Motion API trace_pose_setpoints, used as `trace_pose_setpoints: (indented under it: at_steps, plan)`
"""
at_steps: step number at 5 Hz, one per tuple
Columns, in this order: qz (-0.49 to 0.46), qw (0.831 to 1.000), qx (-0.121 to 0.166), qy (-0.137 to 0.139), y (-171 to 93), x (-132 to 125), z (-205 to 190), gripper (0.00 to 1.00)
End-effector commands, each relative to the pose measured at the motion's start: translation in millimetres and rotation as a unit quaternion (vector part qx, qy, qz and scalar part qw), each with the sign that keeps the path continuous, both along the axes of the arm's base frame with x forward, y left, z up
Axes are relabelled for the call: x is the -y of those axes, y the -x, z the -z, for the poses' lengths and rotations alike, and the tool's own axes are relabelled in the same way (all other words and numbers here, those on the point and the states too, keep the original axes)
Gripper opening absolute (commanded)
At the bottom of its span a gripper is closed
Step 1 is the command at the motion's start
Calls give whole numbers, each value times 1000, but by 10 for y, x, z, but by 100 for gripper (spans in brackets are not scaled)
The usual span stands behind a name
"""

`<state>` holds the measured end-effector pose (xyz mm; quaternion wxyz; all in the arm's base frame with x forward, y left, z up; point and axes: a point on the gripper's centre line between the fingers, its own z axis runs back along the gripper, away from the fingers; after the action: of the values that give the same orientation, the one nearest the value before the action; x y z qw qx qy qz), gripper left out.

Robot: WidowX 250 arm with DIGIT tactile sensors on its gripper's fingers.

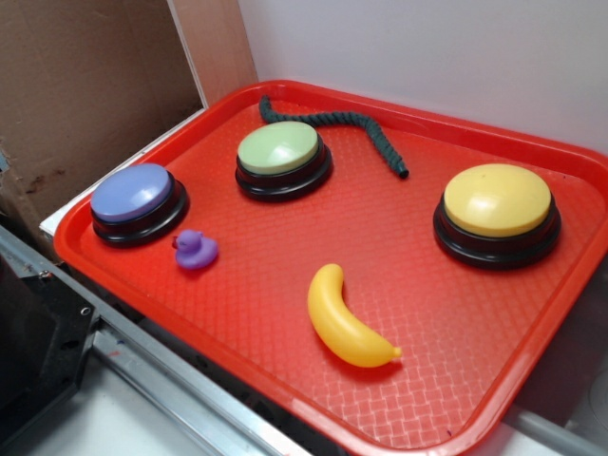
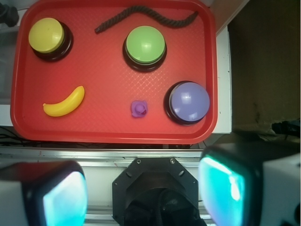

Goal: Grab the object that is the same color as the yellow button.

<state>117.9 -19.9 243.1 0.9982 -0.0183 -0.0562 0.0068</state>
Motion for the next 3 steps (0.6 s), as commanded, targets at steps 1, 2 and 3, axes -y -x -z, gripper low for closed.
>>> trace_pose_setpoints:
  at_steps: [1,2,3]
  plan:
    - [0,1000,0,0,0,0,0,100]
    - [26,999,26,-11,-185,147,-94,100]
    - [24,999,45,-8,-365,342,-187,100]
